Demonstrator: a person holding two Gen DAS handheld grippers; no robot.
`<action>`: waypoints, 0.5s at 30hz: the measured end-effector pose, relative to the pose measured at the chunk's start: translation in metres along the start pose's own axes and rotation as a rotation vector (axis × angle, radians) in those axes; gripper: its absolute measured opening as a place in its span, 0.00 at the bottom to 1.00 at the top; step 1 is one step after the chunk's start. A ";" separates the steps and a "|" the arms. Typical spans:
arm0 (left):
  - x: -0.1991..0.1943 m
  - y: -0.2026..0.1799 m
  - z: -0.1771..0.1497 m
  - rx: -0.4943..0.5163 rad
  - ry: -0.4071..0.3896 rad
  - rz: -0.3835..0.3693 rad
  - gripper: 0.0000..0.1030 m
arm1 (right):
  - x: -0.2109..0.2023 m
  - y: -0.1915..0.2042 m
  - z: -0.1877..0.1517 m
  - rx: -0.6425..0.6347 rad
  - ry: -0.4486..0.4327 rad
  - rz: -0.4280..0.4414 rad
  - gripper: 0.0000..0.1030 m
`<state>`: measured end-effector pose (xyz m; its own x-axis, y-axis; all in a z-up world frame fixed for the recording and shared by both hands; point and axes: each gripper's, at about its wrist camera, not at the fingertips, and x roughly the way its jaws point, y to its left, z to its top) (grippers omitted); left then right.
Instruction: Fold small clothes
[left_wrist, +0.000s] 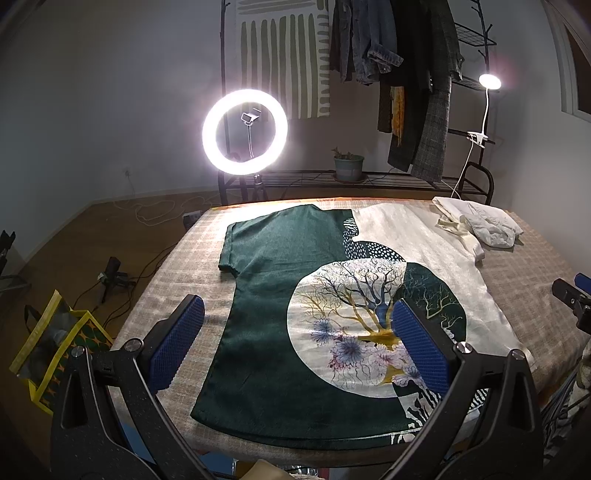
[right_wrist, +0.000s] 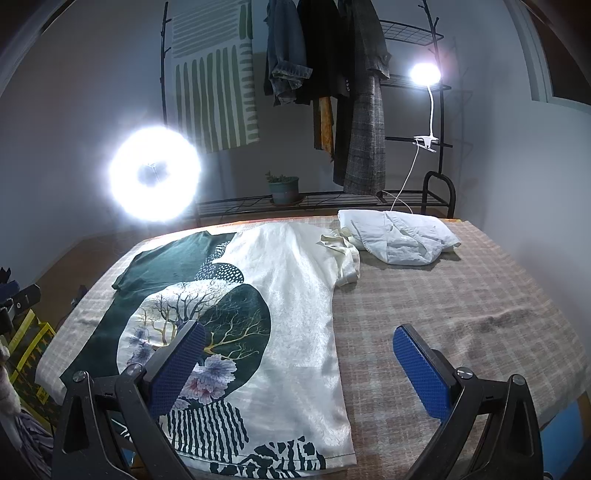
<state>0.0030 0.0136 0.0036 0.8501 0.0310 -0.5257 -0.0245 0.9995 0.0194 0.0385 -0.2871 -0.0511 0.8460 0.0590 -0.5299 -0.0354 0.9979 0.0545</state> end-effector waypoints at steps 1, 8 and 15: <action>0.000 0.000 0.000 0.000 0.000 -0.001 1.00 | 0.000 0.000 0.000 0.000 0.000 0.000 1.00; -0.002 0.005 -0.007 -0.001 0.005 0.005 1.00 | 0.002 0.003 0.000 -0.001 0.003 0.002 1.00; -0.003 0.006 -0.008 -0.002 0.006 0.006 1.00 | 0.005 0.009 0.000 0.000 0.008 0.008 1.00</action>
<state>-0.0036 0.0199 -0.0013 0.8465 0.0375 -0.5310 -0.0309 0.9993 0.0213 0.0421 -0.2781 -0.0531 0.8412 0.0671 -0.5365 -0.0424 0.9974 0.0583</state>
